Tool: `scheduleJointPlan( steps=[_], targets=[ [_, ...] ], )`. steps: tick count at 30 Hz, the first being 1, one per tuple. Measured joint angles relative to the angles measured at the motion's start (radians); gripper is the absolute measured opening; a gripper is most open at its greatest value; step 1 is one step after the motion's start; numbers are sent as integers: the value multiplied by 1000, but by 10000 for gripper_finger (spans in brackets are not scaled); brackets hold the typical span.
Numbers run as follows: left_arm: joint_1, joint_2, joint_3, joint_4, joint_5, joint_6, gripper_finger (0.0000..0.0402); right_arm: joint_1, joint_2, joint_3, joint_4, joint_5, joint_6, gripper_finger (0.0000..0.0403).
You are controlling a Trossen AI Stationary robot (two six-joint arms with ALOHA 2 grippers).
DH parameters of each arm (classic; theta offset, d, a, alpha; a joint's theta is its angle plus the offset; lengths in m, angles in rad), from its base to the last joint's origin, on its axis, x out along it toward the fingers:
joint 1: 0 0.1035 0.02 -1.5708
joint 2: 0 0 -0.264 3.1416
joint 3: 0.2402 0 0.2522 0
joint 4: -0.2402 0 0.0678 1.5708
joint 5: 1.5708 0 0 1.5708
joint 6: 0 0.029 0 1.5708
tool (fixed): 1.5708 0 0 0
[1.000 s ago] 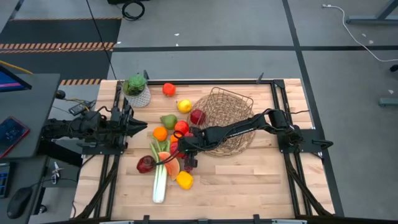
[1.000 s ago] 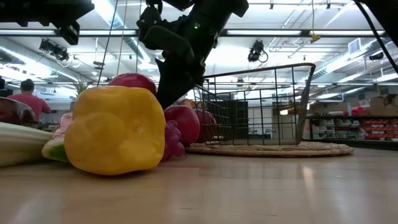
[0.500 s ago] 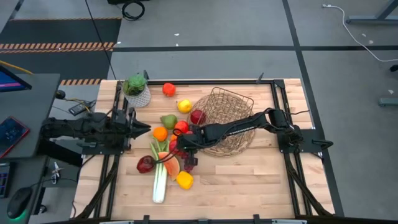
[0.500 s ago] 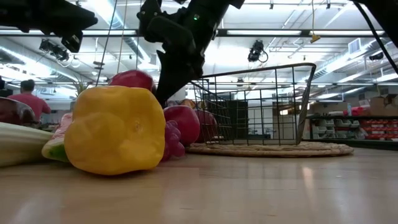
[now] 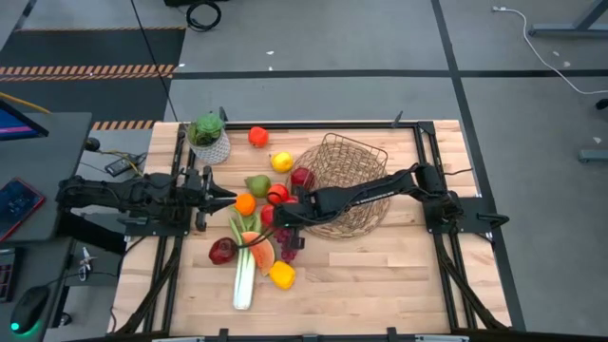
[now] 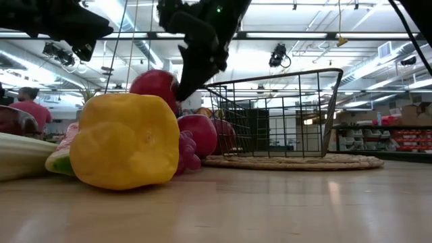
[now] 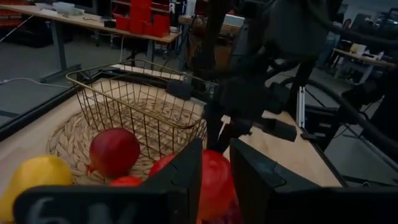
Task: Build produce basket
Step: Put the red apple into the gold wire basket
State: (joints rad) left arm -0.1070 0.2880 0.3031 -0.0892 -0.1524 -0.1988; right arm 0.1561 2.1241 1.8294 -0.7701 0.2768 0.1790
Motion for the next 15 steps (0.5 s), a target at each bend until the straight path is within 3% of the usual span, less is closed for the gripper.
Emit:
scheduleJointPlan(
  steps=[15],
  targets=[
    [0, 0, 0, 32, 0, -18, 94, 101, -63, 1, -75, 502, -137, 0]
  ],
)
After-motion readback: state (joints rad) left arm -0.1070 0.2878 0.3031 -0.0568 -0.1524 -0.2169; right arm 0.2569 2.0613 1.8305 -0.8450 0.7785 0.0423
